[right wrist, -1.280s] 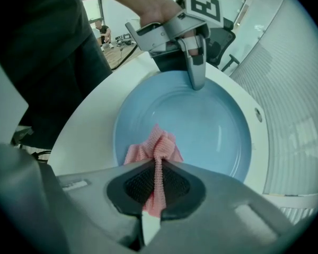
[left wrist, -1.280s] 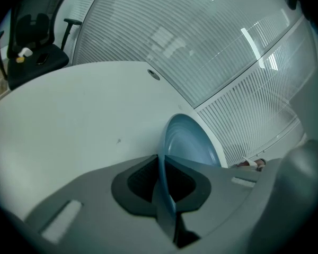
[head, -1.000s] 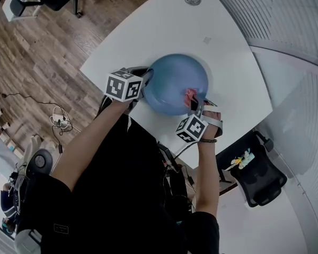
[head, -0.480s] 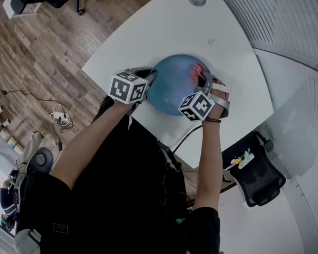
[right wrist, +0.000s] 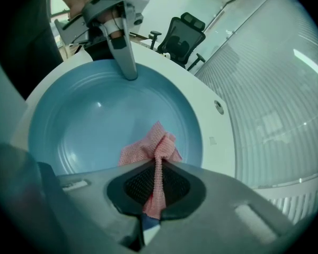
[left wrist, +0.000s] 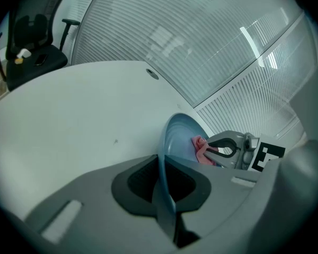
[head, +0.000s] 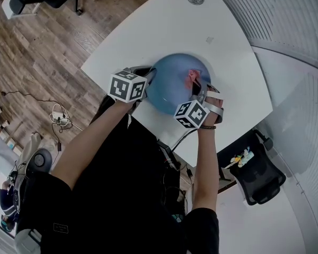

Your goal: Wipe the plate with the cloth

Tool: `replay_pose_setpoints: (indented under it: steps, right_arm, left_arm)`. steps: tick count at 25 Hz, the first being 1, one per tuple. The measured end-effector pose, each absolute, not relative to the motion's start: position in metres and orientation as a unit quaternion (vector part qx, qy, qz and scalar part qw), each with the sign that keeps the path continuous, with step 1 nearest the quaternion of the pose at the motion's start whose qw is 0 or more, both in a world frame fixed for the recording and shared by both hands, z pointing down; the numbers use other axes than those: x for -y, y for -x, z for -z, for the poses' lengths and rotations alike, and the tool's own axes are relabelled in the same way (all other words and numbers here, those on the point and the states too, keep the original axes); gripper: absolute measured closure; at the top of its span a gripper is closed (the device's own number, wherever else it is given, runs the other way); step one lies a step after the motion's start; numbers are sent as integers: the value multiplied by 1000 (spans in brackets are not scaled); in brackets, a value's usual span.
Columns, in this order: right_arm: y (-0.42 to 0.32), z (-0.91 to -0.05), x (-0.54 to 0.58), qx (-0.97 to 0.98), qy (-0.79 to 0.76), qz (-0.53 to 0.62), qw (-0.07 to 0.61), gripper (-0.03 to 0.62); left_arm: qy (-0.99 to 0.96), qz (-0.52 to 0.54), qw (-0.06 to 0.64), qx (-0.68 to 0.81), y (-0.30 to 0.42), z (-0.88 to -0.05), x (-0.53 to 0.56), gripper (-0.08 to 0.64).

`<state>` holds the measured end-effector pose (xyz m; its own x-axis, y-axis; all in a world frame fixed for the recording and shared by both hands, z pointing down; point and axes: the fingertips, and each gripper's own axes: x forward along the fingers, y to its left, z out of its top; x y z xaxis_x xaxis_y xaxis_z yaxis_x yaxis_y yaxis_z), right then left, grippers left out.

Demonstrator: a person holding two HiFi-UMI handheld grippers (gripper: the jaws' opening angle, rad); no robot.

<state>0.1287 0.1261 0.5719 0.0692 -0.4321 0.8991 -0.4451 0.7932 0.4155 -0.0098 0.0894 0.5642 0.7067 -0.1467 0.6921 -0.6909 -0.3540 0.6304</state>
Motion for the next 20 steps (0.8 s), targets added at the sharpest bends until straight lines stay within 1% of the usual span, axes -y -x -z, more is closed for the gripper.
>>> replay_pose_setpoints:
  steps: [9, 20]
  right_arm:
    - [-93, -572, -170, 702, -299, -23, 646, 581]
    - [-66, -573, -201, 725, -268, -89, 628, 581]
  left_arm:
    - [-775, -269, 502, 273, 11, -565, -87, 543]
    - [-774, -269, 503, 275, 13, -566, -87, 543]
